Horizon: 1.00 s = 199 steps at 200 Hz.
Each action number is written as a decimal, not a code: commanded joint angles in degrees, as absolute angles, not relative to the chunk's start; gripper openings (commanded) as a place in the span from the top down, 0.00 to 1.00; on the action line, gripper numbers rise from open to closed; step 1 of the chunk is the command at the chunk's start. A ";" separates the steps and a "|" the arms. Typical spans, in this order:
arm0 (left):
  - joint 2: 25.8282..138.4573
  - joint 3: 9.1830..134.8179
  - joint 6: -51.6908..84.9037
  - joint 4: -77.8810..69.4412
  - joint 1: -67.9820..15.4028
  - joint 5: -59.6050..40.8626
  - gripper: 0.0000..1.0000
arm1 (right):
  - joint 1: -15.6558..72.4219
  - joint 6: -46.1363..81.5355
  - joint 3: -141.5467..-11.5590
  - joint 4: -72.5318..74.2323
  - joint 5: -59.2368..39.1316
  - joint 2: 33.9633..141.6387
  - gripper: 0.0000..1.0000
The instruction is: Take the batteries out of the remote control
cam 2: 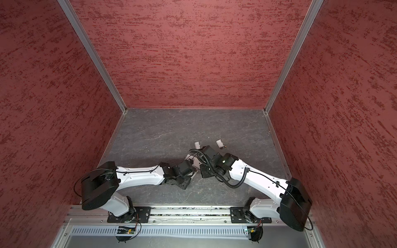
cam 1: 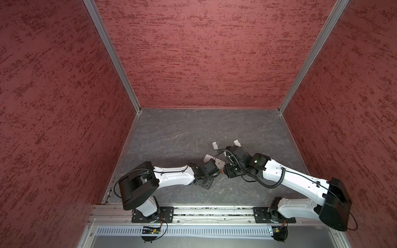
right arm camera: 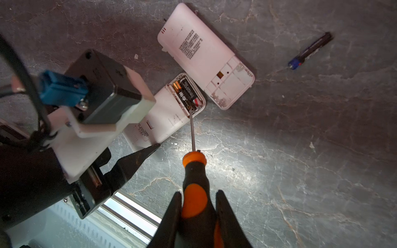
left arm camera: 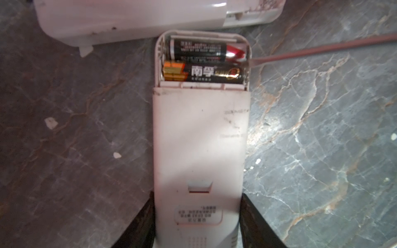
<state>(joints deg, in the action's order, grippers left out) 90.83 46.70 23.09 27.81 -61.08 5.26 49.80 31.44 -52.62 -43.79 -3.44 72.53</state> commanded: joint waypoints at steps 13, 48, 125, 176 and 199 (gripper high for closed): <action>93.52 44.52 23.16 26.63 -62.31 -0.18 0.50 | 49.96 30.85 -52.10 -44.38 -1.63 73.03 1.00; 93.69 44.34 23.27 26.70 -62.37 -0.44 0.51 | 50.01 30.68 -51.49 -43.95 -1.41 73.37 1.00; 93.96 44.54 23.38 26.77 -62.79 -0.53 0.51 | 49.66 30.70 -51.04 -43.51 -0.63 73.43 1.00; 94.05 44.67 23.64 26.67 -63.06 -0.51 0.52 | 49.56 29.41 -51.58 -43.51 -1.35 75.09 1.00; 94.15 44.72 23.65 26.79 -63.18 -0.35 0.52 | 49.56 28.58 -52.45 -44.42 -0.89 75.86 1.00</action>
